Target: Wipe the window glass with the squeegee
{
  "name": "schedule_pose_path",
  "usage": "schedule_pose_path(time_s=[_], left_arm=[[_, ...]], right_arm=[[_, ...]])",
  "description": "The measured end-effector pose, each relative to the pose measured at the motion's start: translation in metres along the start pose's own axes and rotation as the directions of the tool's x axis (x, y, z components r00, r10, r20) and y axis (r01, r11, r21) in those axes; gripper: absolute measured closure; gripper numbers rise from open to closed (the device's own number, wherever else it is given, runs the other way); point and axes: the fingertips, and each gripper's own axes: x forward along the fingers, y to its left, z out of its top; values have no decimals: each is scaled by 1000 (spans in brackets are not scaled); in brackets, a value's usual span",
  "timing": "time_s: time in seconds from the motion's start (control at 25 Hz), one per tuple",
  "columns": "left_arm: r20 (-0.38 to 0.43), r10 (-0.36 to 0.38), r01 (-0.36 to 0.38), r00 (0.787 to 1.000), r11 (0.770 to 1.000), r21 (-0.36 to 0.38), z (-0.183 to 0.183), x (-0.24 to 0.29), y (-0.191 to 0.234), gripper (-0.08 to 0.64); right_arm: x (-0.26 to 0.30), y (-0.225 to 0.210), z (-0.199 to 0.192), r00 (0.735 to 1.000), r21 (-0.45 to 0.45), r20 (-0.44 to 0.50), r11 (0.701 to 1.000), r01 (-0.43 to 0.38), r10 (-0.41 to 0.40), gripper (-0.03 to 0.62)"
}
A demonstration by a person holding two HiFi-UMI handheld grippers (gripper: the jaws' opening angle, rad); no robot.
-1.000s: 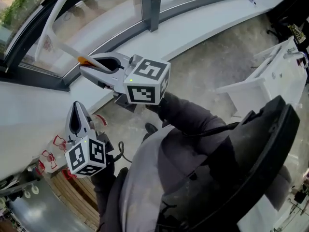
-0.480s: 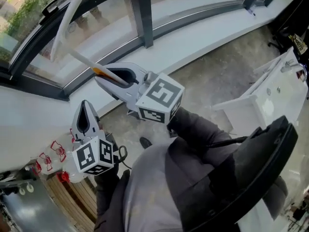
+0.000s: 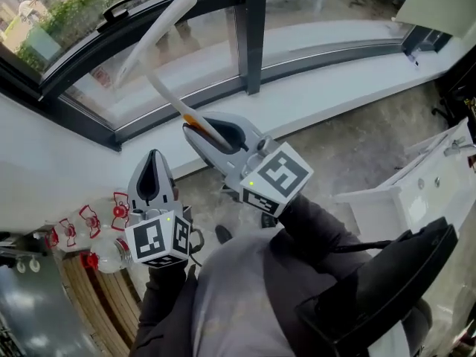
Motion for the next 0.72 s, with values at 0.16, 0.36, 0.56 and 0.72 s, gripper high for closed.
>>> schedule_pose_path(time_s=[0.16,0.36,0.56,0.72], left_arm=[[14,-8,7,1000,1000,22,2,-6,-6,561],[9,-23,22,1000,999,37,1,-14,-15,561],[10,-51,51,999,997,52,0,-19,-15,561],[32,-55,53,998,997,48,-2,-21,1,561]], right_arm=[[-1,3,0,1000,-22,0,1000,11,-11,532],[-7,4,3,1000,-19,14,1000,17,-17,532],[-9,7,-3,999,-25,0,999,47,-47,532],[6,12,-15,999,-41,-20,998,49,-50,532]])
